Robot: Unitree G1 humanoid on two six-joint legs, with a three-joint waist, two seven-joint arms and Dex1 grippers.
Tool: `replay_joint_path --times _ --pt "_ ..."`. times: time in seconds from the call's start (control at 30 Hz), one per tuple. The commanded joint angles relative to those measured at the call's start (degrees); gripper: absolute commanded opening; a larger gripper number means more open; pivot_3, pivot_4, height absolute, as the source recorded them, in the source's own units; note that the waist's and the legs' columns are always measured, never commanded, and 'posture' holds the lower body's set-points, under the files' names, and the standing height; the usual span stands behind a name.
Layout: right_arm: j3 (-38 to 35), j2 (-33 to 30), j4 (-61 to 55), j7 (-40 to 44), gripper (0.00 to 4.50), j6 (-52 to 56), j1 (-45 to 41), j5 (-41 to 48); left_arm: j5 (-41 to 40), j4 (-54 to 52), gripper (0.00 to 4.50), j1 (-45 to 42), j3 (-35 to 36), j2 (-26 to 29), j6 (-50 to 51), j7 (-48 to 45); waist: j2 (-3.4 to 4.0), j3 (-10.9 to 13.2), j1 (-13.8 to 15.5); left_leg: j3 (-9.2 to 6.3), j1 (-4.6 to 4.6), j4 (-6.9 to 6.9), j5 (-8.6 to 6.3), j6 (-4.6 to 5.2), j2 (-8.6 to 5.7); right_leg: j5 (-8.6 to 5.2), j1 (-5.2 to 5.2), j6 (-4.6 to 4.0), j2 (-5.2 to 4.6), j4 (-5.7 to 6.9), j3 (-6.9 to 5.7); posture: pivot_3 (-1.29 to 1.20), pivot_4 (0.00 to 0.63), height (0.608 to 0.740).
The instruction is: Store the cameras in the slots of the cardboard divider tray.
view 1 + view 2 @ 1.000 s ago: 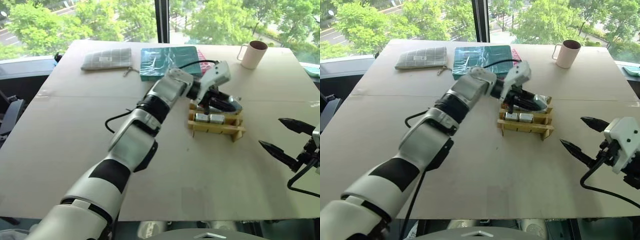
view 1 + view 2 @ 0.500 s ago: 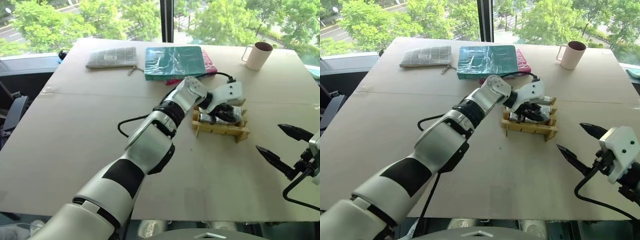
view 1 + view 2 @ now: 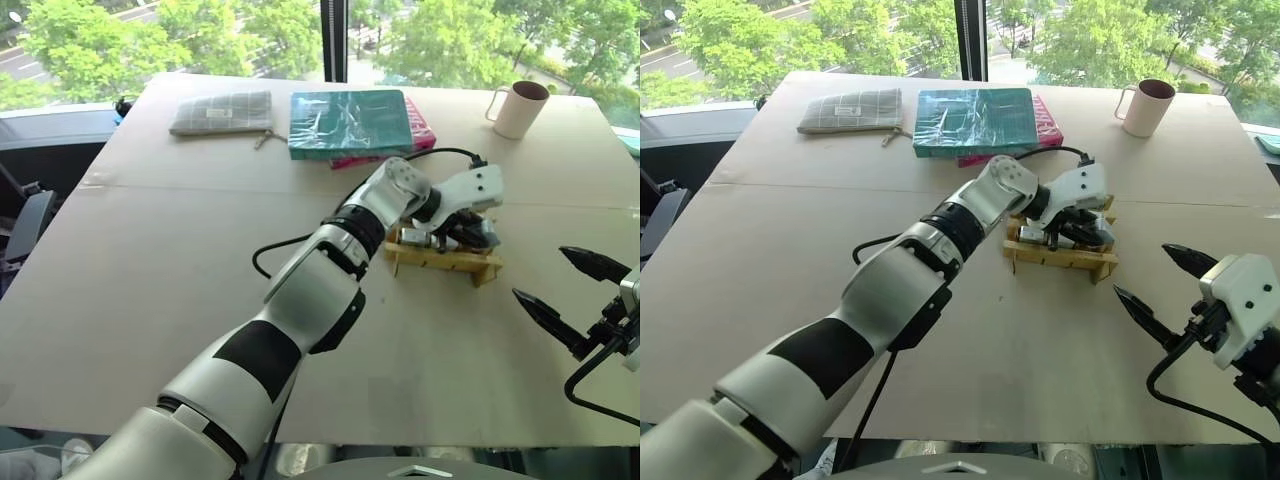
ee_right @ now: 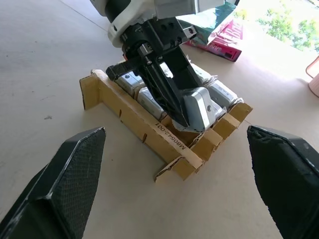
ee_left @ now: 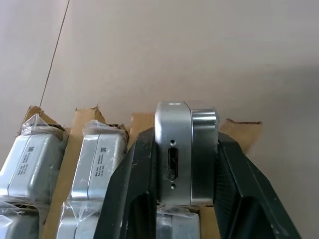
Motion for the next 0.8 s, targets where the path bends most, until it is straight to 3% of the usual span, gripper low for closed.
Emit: replay_joint_path --times 0.03,0.37,0.43,0.47,0.63,0.8 --pt "-1.84 -0.42 -2.42 -0.70 4.50 -0.79 0.68 1.07 3.09 0.41 0.83 -1.52 -1.25 -1.00 -0.02 2.21 0.00 0.00 0.01 0.01 0.00 0.00 0.00 0.00 -0.01 0.00 0.00 0.00 0.00 0.00 -0.01 0.00 0.150 0.740" --pt "-1.60 -0.20 -3.54 -2.03 4.50 -0.96 2.12 1.33 6.94 0.56 0.83 -2.47 -1.85 -0.78 -0.08 2.20 0.00 -0.02 -0.60 0.03 0.08 0.04 -0.14 0.24 0.00 0.00 0.01 0.01 -0.03 0.12 0.08 0.00 0.150 0.740" --pt "-1.51 -0.25 -3.49 -2.14 4.50 -0.99 2.15 1.36 7.68 0.49 1.84 -2.99 -2.21 -0.42 -0.26 1.86 0.00 -0.02 -0.62 0.03 0.08 0.04 -0.13 0.23 0.00 0.00 0.00 0.01 -0.03 0.14 0.08 0.00 0.150 0.740" --pt "-1.41 -0.26 -3.42 -2.20 4.50 -1.02 2.11 1.35 7.52 0.34 2.12 -3.30 -1.90 -0.38 -0.20 1.37 0.00 -0.02 -0.62 0.03 0.08 0.05 -0.13 0.22 0.00 0.00 0.00 0.01 -0.03 0.14 0.09 0.00 0.150 0.740" --pt "-0.67 0.03 -3.57 -2.64 4.50 -1.22 2.45 1.05 -1.04 -2.52 4.27 -9.11 7.14 -0.27 4.15 -2.35 -0.01 -0.01 -0.41 0.01 -0.02 0.10 -0.05 0.09 0.00 0.00 -0.03 0.01 -0.04 0.12 0.07 0.00 0.150 0.740" --pt "0.90 0.02 -2.94 -3.36 4.50 -1.30 1.77 0.32 -9.05 -5.51 4.39 -13.97 16.01 4.76 9.55 -5.38 0.03 -0.04 -0.70 0.03 -0.02 0.11 -0.04 0.08 -0.01 -0.01 -0.05 0.03 -0.03 0.10 0.03 0.00 0.150 0.740"
